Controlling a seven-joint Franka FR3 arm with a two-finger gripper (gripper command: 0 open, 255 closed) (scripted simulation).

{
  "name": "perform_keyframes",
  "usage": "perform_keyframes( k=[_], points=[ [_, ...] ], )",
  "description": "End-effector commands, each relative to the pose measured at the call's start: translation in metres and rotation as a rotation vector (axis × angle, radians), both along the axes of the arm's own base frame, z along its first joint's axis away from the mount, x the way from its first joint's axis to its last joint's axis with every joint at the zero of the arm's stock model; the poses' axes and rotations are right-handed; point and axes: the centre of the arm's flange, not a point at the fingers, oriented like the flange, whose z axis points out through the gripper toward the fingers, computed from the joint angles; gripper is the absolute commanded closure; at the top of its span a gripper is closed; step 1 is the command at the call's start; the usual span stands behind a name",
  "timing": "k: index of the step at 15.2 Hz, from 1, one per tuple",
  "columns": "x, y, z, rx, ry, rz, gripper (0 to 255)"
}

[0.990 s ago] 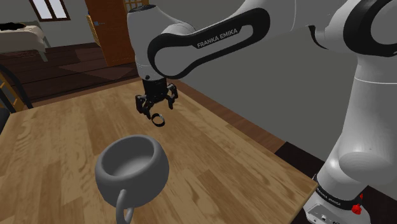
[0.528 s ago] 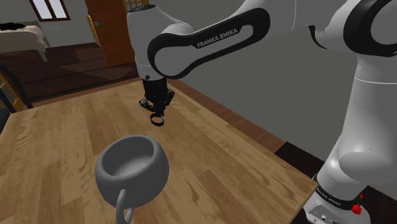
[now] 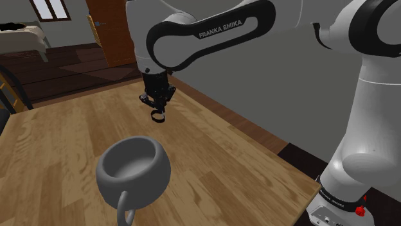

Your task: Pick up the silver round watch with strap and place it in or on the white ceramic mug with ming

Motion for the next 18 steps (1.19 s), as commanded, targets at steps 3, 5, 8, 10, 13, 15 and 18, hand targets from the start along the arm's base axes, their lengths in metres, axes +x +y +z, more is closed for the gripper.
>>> perform_keyframes(
  k=[3,5,8,10,13,15,18],
  points=[
    [0.0,0.0,0.02,0.0,0.0,0.0,255],
    [0.0,0.0,0.031,0.0,0.0,0.0,255],
    [0.0,0.0,0.047,0.0,0.0,0.0,255],
    [0.0,0.0,0.057,0.0,0.0,0.0,255],
    [0.0,0.0,0.073,0.0,0.0,0.0,255],
    [0.0,0.0,0.084,0.0,0.0,0.0,255],
    [0.0,0.0,0.1,0.0,0.0,0.0,255]
  ],
)
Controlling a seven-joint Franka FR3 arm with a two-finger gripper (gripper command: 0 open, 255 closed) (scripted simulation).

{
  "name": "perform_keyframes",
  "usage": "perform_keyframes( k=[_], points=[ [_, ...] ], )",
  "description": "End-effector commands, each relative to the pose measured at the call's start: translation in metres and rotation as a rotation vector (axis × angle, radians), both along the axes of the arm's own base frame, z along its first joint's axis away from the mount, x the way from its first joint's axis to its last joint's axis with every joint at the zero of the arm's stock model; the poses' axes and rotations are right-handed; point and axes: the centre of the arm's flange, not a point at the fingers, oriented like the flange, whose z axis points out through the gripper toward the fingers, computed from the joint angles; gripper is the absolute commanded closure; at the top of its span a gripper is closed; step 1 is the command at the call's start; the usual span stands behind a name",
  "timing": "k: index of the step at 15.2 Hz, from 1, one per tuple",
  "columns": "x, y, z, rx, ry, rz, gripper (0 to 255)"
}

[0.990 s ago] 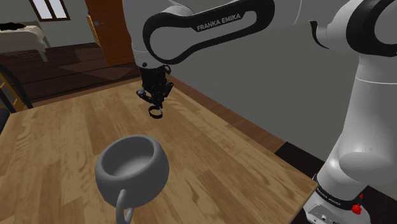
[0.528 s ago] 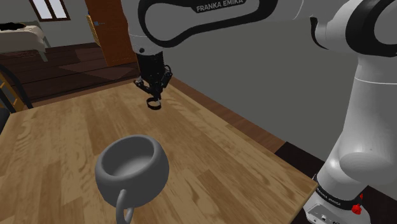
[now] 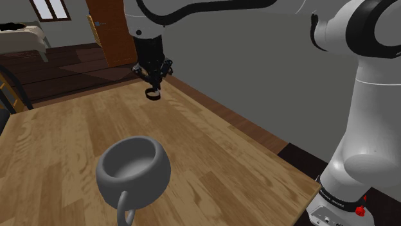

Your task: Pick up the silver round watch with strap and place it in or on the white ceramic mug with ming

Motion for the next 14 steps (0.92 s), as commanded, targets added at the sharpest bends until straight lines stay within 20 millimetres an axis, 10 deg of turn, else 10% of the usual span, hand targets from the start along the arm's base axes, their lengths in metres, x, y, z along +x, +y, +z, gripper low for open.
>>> perform_keyframes(
  k=[1,10,14],
  points=[
    [0.0,-0.001,0.011,0.0,0.0,0.0,255],
    [0.0,-0.001,0.057,0.0,0.0,0.0,255],
    [-0.042,0.032,0.063,0.0,0.0,0.0,255]
  ],
)
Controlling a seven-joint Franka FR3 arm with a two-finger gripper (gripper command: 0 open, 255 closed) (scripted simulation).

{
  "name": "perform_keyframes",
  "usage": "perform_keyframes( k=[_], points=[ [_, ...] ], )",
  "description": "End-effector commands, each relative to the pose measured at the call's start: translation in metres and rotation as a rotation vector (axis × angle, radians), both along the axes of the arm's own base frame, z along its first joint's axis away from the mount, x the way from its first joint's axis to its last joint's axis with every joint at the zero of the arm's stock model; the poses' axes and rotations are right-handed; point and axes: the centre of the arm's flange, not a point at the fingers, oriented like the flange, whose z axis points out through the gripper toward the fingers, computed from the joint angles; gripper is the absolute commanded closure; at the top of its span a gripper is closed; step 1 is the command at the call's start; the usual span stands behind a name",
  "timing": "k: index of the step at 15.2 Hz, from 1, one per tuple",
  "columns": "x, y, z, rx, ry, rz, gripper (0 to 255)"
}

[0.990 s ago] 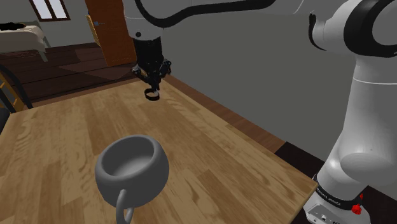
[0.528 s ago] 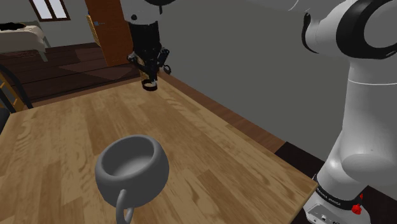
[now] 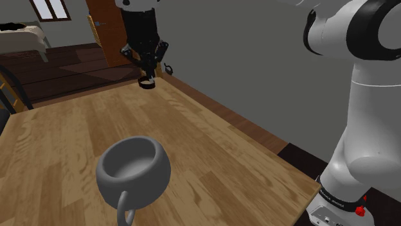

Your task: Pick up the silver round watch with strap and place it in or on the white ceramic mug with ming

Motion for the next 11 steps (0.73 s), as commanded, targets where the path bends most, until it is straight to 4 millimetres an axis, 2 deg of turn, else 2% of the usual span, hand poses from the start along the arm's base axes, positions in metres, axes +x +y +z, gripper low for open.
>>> perform_keyframes(
  k=[1,11],
  points=[
    [-0.021,0.016,0.004,-0.001,0.0,-0.001,255],
    [-0.124,0.098,0.018,-0.001,0.0,-0.001,255]
  ],
)
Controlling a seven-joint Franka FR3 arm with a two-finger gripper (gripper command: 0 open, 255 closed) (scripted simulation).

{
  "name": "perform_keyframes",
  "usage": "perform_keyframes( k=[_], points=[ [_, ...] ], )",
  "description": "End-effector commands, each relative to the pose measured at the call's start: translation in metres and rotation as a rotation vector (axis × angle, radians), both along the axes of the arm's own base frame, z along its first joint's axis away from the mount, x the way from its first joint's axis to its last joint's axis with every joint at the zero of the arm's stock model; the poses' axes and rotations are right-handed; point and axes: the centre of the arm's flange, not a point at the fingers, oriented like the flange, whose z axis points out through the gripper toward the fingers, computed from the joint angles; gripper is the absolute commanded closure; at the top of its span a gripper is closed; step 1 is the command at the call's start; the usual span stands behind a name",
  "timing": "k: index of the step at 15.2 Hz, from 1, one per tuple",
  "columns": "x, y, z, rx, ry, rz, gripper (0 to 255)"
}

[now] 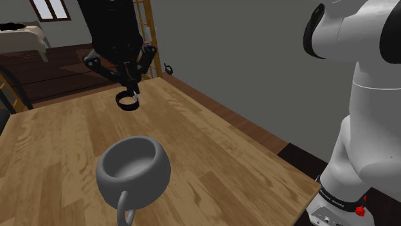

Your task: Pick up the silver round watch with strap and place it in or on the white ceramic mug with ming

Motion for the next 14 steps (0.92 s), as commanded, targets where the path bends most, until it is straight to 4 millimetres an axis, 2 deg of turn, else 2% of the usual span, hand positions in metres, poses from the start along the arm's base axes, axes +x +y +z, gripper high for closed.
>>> perform_keyframes(
  k=[1,6,14],
  points=[
    [-0.021,0.017,0.002,-0.001,0.0,-0.002,255],
    [-0.07,0.056,0.009,-0.001,0.0,-0.002,255],
    [-0.07,0.056,-0.034,-0.001,0.0,-0.002,255]
  ],
)
